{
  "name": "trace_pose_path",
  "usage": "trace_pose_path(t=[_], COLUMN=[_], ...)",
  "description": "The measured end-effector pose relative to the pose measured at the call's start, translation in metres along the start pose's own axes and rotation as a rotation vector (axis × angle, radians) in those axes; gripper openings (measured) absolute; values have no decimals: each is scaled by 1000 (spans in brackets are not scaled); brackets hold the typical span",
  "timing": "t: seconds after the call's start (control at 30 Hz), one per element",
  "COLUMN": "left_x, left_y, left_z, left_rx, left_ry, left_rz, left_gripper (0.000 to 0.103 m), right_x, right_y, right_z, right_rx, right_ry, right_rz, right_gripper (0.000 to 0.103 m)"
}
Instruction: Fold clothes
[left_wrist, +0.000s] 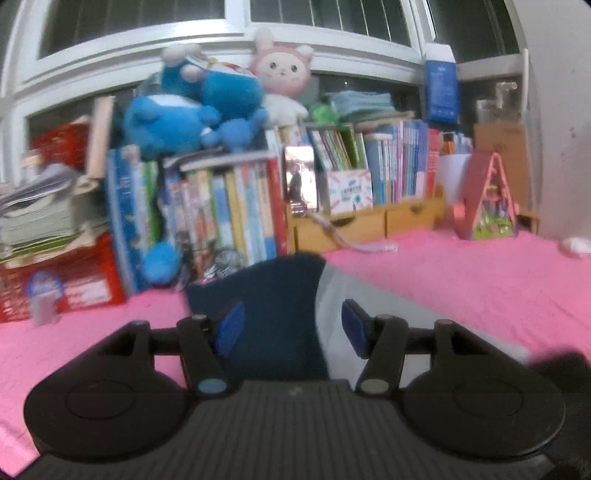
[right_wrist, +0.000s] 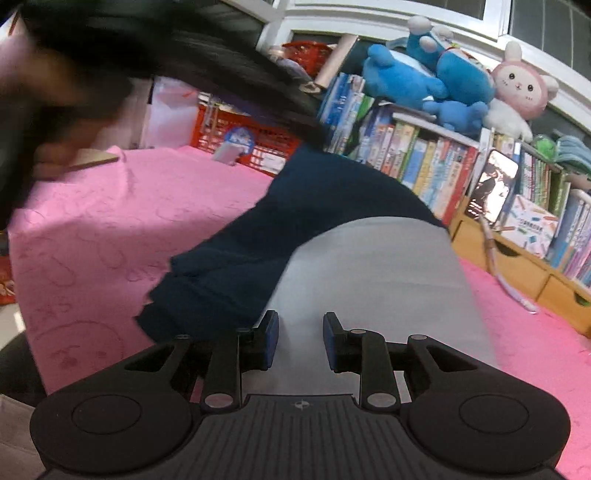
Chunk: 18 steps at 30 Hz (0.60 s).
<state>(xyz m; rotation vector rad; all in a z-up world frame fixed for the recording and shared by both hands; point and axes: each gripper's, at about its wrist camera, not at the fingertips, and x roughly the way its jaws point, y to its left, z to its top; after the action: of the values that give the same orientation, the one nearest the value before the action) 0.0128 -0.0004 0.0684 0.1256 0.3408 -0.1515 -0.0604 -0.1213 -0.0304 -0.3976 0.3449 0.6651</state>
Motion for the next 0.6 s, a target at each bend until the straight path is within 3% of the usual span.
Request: trace_pose_path(t=[0.13, 0.3, 0.47, 0.5, 0.6], left_x=[52, 74, 80, 79, 73], left_y=[0, 27, 67, 71, 79], left_z=[-8, -36, -56, -58, -59], left_rx=[-14, 40, -113, -108, -64], left_ry=[81, 158, 250, 262, 288], left_rz=[39, 168, 222, 235, 244], left_gripper=[56, 59, 60, 60, 60], right_x=[0, -5, -17, -24, -45], right_y=[0, -4, -21, -31, -71], right_z=[-2, -5, 1, 6, 21], right_rx=[5, 18, 65, 84, 134], right_ry=[-4, -8, -39, -64, -141], right_rz=[15, 62, 121, 132, 117], right_gripper=[28, 28, 30, 32, 61])
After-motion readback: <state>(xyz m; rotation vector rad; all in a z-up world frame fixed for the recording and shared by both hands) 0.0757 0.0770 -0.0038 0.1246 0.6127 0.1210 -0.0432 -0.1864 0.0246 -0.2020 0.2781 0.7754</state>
